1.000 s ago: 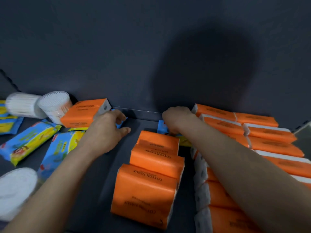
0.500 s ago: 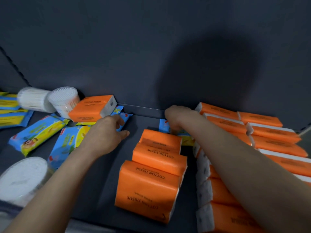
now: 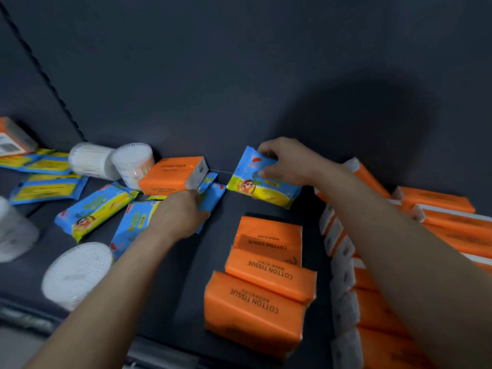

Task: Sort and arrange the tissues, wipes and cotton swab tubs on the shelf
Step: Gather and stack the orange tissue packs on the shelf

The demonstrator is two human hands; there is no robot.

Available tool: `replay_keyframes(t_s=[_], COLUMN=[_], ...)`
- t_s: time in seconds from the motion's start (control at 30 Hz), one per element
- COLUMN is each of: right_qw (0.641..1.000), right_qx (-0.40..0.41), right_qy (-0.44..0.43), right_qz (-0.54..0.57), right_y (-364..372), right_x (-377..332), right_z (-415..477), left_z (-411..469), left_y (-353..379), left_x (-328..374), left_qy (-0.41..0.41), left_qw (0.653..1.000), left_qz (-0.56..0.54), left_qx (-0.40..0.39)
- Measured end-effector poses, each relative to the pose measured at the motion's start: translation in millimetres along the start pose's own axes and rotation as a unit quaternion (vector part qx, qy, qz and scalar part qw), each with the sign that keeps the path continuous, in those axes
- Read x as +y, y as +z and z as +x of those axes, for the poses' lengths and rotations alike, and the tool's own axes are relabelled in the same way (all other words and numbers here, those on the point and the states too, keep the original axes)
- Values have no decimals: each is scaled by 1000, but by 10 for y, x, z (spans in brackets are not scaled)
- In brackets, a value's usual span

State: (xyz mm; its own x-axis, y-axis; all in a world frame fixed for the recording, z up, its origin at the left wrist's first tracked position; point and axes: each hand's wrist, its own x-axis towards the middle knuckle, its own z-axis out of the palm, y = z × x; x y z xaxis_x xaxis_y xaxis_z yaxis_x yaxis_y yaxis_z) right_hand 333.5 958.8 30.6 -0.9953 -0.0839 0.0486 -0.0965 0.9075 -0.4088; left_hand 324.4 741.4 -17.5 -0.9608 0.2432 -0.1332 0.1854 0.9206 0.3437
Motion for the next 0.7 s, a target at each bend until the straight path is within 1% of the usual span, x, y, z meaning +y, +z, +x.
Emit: replay_keyframes(t_s=[0.13,0.33,0.43,0.53,0.63,0.7], right_qw=[999,1000,1000,999,999,998], right_qx=[22,13,11,4,-6,-8], right_qy=[-12,22,27,32,44,54], right_qz=[37,-7,-10,-7,-13,-24], right_y=[-57,-69,-66,-68,-71,-61], right_x=[-93,-163,-189,-212,-251,-269], right_z=[0,8,-13,-37,-59,-66], left_z=[30,101,86,63,50,50], left_y=[4,68,108,122,73,68], left_x=[-13,-38,-51,-81,-89,-96], left_qy=[-15,-36,-21,3,-8,-34], left_qw=[1000,999,998,996,999,999], left_qz=[-10,20,54,84,40,-4], left_qx=[2,27,35,21,-6,-3])
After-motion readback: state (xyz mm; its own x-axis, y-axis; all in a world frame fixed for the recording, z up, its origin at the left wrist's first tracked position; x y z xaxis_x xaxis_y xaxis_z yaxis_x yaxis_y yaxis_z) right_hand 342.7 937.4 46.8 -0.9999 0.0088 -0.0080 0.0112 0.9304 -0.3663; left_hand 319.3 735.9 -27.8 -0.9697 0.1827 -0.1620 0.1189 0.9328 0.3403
